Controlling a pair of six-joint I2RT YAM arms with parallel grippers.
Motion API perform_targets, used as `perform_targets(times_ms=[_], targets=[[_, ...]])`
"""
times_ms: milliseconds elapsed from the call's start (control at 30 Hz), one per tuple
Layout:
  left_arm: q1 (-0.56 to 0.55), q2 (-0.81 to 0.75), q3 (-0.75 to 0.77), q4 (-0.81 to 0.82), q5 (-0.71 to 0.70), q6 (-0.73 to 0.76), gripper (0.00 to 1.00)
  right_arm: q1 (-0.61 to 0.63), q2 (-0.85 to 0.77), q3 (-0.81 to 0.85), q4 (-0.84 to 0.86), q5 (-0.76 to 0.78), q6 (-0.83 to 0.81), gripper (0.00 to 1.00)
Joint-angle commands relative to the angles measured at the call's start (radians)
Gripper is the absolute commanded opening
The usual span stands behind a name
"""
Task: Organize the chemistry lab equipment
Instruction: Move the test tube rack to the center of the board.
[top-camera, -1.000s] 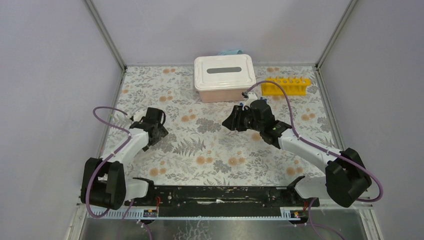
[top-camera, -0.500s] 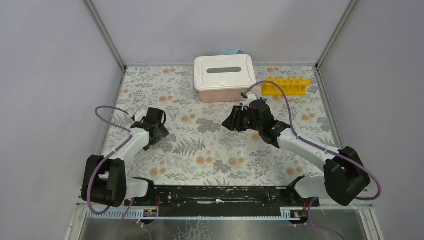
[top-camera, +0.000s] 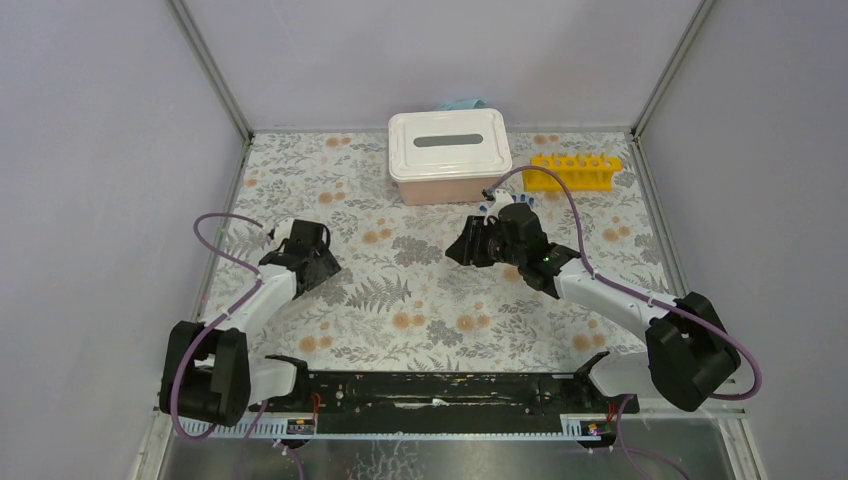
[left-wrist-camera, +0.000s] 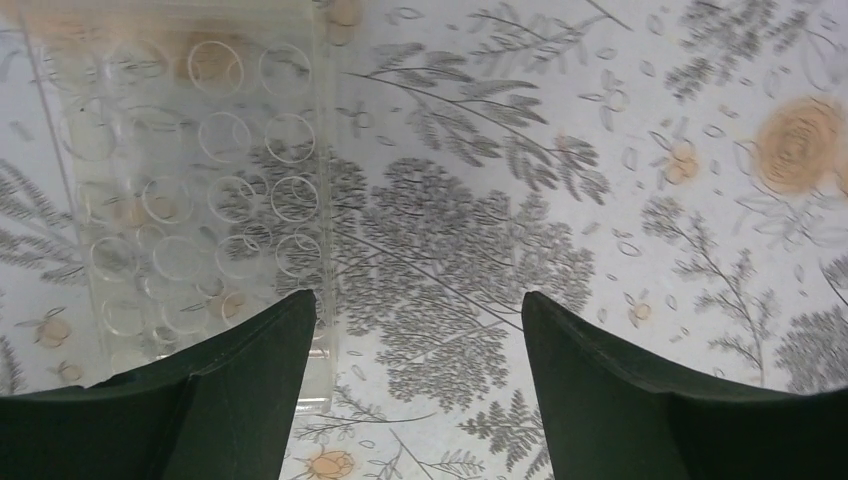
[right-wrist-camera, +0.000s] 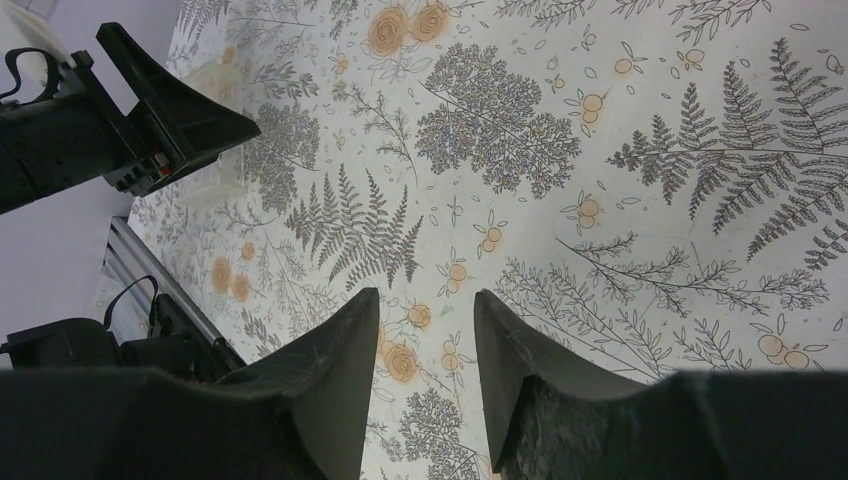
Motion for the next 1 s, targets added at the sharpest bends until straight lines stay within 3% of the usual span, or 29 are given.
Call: perform_targets(times_ms=[0, 567, 967], targets=[[-0.045, 0.038, -0.032, 0.069, 0.170, 0.048, 0.82, 0.005, -0.011, 0.002, 0.044, 0.012, -0.013, 0.47], [-0.323, 0.220, 0.076, 0.148, 0.337, 0.208, 0.78, -0.044, -0.074, -0.041, 0.023, 0.104, -0.005, 0.45], [-0.524, 0.423, 0.245, 0.088, 0.486, 0.490, 0.72, -0.188, -0.180, -0.114, 0.040, 0.129, 0.074, 0.43]])
